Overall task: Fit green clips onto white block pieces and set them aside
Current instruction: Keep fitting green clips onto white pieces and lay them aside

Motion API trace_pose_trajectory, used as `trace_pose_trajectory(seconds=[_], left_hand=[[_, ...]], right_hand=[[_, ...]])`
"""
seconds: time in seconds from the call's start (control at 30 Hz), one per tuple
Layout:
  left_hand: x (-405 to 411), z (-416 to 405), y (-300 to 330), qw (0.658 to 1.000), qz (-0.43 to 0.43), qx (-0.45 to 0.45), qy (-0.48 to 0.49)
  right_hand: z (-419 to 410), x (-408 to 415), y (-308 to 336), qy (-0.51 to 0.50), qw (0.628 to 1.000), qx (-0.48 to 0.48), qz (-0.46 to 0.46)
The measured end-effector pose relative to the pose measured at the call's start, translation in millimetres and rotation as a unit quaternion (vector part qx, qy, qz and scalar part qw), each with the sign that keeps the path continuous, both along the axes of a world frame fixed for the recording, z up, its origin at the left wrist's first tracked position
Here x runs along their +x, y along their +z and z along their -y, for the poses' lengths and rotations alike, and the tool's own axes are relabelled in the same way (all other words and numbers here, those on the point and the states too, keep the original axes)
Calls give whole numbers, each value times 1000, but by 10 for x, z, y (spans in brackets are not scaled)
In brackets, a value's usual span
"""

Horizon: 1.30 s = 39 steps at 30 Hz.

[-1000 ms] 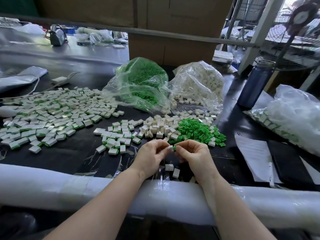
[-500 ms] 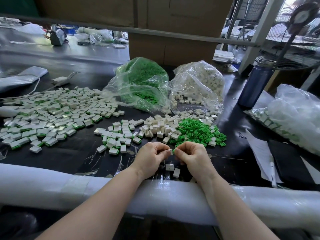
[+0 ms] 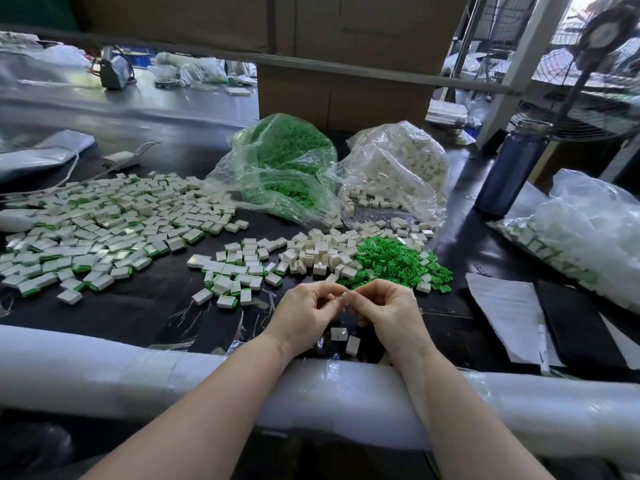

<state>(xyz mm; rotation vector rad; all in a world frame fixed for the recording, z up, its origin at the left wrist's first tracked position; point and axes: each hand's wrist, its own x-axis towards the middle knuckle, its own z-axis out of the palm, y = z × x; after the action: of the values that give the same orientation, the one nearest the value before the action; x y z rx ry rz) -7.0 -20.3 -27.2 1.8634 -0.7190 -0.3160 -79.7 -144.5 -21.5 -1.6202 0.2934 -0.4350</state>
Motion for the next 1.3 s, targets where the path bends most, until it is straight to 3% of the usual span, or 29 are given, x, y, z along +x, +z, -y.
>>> trace_pose_trajectory(seconds=[0.27, 0.57, 0.7, 0.8, 1.3], left_hand=[[-3, -14, 12, 1000, 20, 11, 11], [-3, -21, 58, 998, -20, -51, -11], [-9, -28, 64, 999, -5, -38, -39], [-20, -30, 69, 998, -5, -32, -57], [-28, -4, 51, 996, 20, 25, -84]], right_hand=[[0, -7, 1, 28, 999, -35, 2], [4, 31, -29, 37, 999, 11, -9], [-13, 33, -5, 88, 995, -43, -31], [-11, 25, 2, 106, 994, -24, -29], [16, 30, -41, 82, 995, -45, -26]])
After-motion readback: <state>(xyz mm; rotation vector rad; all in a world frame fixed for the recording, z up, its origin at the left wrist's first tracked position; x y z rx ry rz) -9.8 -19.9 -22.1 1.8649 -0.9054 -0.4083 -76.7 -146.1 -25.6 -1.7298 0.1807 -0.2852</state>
